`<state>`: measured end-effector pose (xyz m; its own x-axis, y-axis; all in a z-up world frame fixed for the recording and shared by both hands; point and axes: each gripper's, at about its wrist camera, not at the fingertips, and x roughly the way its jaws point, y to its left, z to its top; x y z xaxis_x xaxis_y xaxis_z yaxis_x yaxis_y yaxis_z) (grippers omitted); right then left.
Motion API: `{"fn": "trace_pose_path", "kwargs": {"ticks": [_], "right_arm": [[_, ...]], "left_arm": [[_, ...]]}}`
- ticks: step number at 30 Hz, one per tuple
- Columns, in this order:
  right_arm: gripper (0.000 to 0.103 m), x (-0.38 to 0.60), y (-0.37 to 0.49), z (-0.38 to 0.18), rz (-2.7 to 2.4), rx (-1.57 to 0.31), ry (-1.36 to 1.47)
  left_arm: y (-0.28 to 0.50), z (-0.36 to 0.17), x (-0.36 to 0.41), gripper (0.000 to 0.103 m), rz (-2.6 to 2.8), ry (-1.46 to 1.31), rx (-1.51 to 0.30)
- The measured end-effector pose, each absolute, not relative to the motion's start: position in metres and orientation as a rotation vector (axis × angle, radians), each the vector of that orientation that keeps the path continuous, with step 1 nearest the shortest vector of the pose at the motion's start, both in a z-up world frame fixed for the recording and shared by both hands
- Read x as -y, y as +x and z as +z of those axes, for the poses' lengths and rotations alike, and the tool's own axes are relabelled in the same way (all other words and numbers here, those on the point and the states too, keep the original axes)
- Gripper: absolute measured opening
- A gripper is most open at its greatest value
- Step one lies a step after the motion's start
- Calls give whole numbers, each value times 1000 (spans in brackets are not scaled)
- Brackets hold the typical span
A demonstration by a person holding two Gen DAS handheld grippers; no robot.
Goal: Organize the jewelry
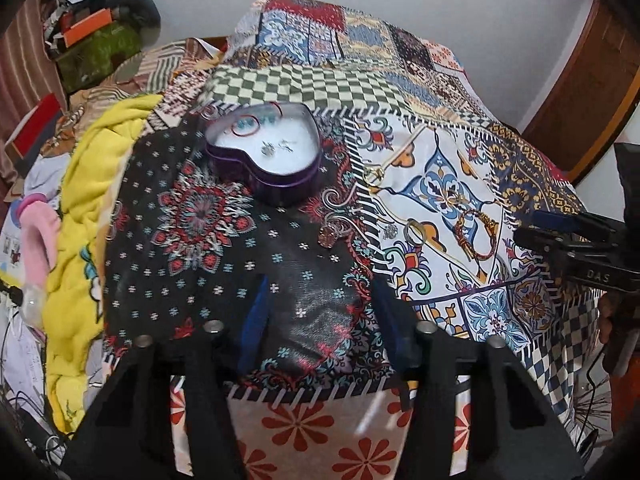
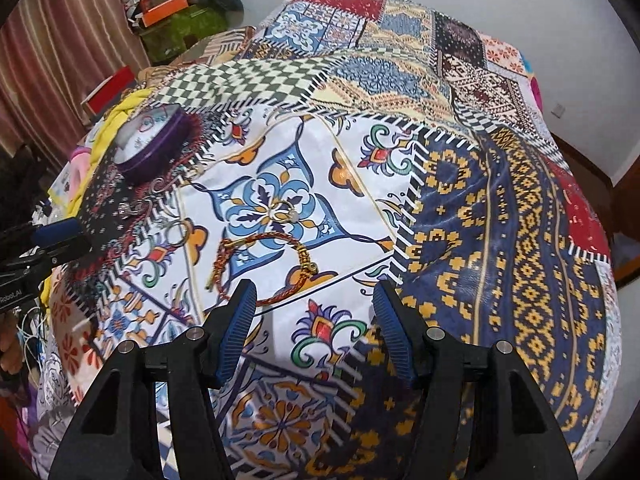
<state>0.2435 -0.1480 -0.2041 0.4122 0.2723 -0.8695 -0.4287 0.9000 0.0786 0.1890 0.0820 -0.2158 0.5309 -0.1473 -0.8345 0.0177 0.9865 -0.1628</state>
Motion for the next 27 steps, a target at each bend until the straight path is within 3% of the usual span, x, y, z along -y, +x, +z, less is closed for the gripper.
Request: {"fn": "trace_pose_path", "kwargs": {"ticks": [2,7,13,22,27], "right_arm": [[56,148,247,-209,447,-1068,-159],[55,144,255,-217,436,-1079,-164],[47,140,263,-222,446,-1102,-143],[46,134,269,-230,436,-1117,-167],[42,133,270,-230,421,-1103,-179]], "left_arm": [[195,-221,-81,34,-106,-144,-1017],[211,-230,-80,26,-115,-154,-1031],[225,-234,-81,26,-121,-156,-1018],[234,-243,-80,25,-138,-172,-996],[235,-245,-77,10,-128,-155,-990]]}}
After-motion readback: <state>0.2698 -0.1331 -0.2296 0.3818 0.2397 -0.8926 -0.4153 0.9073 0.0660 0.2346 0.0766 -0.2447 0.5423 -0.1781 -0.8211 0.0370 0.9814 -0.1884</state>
